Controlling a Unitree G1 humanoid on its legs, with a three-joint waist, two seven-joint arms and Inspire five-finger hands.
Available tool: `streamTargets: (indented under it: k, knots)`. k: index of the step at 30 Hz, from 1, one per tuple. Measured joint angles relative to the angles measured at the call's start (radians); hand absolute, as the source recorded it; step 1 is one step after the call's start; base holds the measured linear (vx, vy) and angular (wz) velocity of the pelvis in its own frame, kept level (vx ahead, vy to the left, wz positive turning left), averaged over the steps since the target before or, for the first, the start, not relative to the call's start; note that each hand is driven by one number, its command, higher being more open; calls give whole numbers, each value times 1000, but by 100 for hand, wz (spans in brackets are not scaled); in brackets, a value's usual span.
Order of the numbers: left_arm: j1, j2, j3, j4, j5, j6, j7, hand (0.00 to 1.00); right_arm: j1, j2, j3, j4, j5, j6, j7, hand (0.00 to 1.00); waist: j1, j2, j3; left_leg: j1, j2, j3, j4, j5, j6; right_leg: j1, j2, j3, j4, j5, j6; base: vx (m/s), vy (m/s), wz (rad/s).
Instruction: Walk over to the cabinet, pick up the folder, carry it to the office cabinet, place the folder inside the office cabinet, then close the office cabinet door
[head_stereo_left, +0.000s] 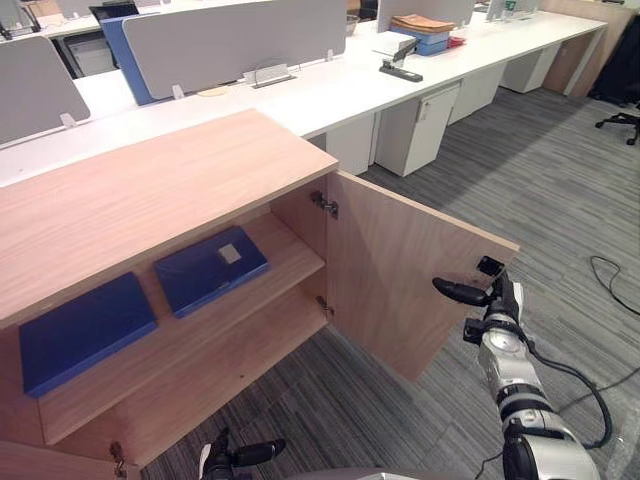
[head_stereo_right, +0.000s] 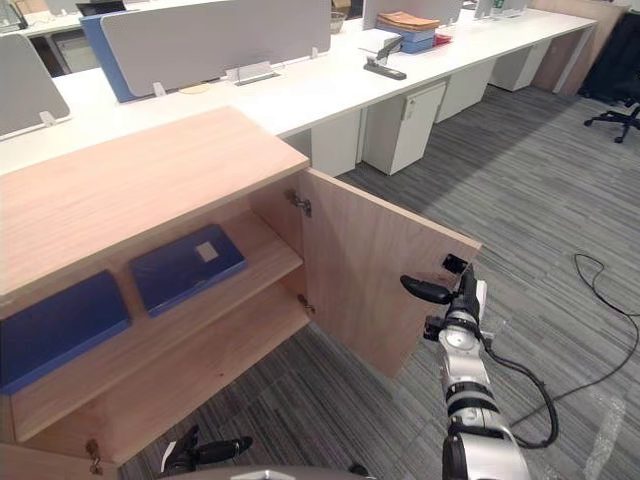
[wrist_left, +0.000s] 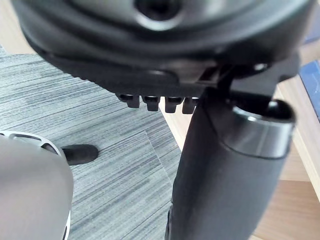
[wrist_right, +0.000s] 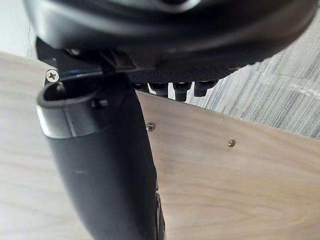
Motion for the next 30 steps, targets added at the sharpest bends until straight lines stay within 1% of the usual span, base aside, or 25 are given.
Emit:
streamTargets:
  k: [2,6,12,13,14,16,17,18,20,22,24,26,27,29,30]
  knots:
    - [1,0,-3,0,-13,0,0,100,-33,-27,22,53,32,0,3,100,0,1,1,2,-1,-2,0,0,0,8,1,-2,-8,4,-1,-10,9,2]
    - [1,1,-17,0,-19,-1,-2,100,-53,-44,69,88,76,0,10,100,-2,2,2,2,-2,-2,0,0,0,10,1,-1,-13,9,-2,-35,9,-1]
    - [-1,1,-22,0,-21,-2,-14,100,-65,-88,204,91,105,-1,53,100,-15,9,21,6,0,2,10,0,0,17,7,12,-32,24,-6,-77,4,-7]
    - [-1,2,-22,0,-21,-2,-17,100,-65,-96,236,91,104,-1,60,100,-16,8,23,5,3,4,13,-1,-1,16,10,15,-32,25,-7,-85,-21,-13]
    - [-2,5,-28,0,-22,-2,-20,100,-65,-119,307,86,103,-1,70,100,-19,7,25,5,9,9,17,-2,-3,14,14,22,-33,26,-10,-67,-22,-17]
    - [-2,11,-41,1,-22,-2,-22,100,-65,-154,397,70,102,0,89,100,-22,8,26,3,14,16,19,-3,-4,6,21,32,-33,28,-13,-57,-24,-22]
    - [-3,15,-46,2,-22,-2,-26,100,-65,-191,481,43,102,5,109,100,-27,7,30,4,21,28,20,-3,-5,1,26,41,-33,28,-15,-66,-37,-31]
    - [-2,16,-47,5,-21,-2,-32,100,-58,-238,574,-7,99,13,136,100,-35,7,31,4,27,38,22,-4,-7,-5,31,52,-33,28,-19,-60,-44,-30]
    - [-4,21,-47,15,-20,-2,-42,100,-34,-306,665,-93,66,17,186,100,-45,8,31,-5,37,41,23,-4,-9,-11,41,58,-33,28,-22,-40,-50,-18]
    - [-4,25,-48,22,-15,-2,-45,100,28,-420,779,-277,-3,17,257,100,-60,7,32,-4,54,41,24,-1,-17,-13,60,65,-33,22,-32,-30,-86,-12]
    - [-4,28,-45,32,-10,-3,-45,100,55,-495,860,-410,-38,16,299,100,-71,7,31,-2,65,41,24,-1,-18,-14,73,71,-32,17,-38,2,-80,-14]
    - [-15,31,-29,55,1,-5,-46,100,80,-603,973,-628,-109,-3,402,100,-72,4,29,-7,88,40,42,-8,-28,-19,96,86,-32,14,-58,17,-85,-24]
    - [-16,31,-27,58,9,-5,-46,100,84,-619,995,-672,-123,-17,426,100,-72,2,27,-7,93,38,44,-9,-29,-19,101,87,-32,12,-63,24,-89,-11]
    - [-17,29,-11,62,30,-16,-51,100,90,-637,1091,-807,-133,-75,525,100,-65,-5,13,-13,110,31,52,-9,-29,-20,117,85,-32,4,-75,32,-77,1]
    - [-18,28,-7,62,30,-18,-53,100,91,-631,1112,-830,-133,-84,544,100,-60,-7,10,-13,113,30,52,-9,-29,-20,119,84,-32,2,-77,45,-53,6]
